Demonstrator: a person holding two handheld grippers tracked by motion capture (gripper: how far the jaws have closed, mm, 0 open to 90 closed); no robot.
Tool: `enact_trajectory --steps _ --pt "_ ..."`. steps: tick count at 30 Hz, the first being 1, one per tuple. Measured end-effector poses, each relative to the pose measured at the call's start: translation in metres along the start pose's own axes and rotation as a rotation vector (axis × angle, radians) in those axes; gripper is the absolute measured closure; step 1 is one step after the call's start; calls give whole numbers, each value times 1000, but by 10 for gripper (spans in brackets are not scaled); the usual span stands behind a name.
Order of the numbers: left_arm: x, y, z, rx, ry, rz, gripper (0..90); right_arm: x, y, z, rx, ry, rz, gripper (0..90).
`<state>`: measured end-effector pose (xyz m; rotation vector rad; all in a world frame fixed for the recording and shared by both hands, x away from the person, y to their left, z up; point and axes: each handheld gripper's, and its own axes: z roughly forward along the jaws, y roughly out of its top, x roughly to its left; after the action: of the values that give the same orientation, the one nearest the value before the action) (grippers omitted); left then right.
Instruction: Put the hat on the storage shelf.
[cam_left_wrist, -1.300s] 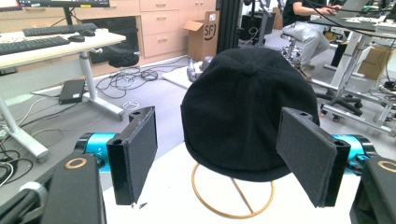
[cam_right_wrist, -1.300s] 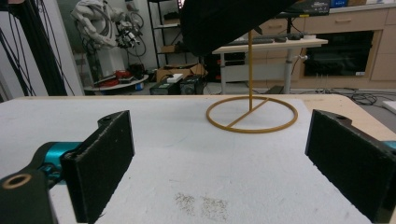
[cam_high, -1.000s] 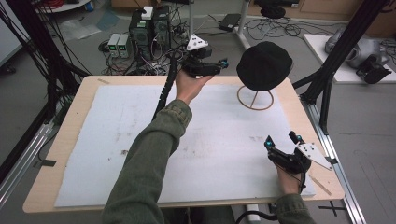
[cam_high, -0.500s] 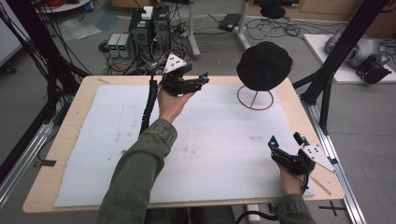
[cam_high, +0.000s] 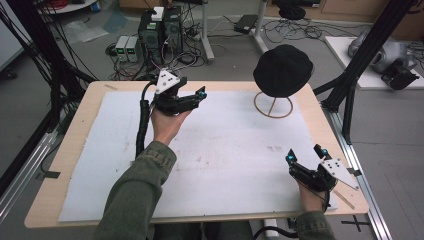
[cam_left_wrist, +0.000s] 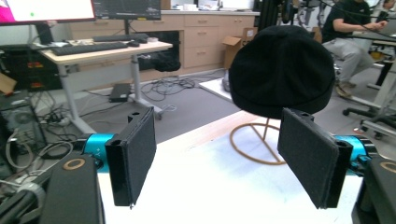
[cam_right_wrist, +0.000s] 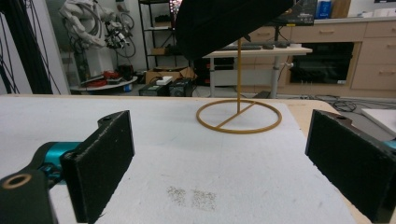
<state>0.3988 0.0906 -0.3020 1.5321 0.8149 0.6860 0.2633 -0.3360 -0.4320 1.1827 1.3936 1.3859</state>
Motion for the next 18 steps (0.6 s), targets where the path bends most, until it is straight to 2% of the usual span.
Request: enact_trajectory --steps 3,10,14,18 --pt "4 -4 -10 -5 13 -18 283 -1 0 -2 1 0 -1 71" --pt "15 -16 -43 -31 48 -3 279 -1 -1 0 6 1 -3 71" --pt "23 -26 -61 -20 78 4 295 1 -1 4 9 10 -12 71" --pt "32 -37 -83 -38 112 -25 281 3 -2 6 14 12 -9 71"
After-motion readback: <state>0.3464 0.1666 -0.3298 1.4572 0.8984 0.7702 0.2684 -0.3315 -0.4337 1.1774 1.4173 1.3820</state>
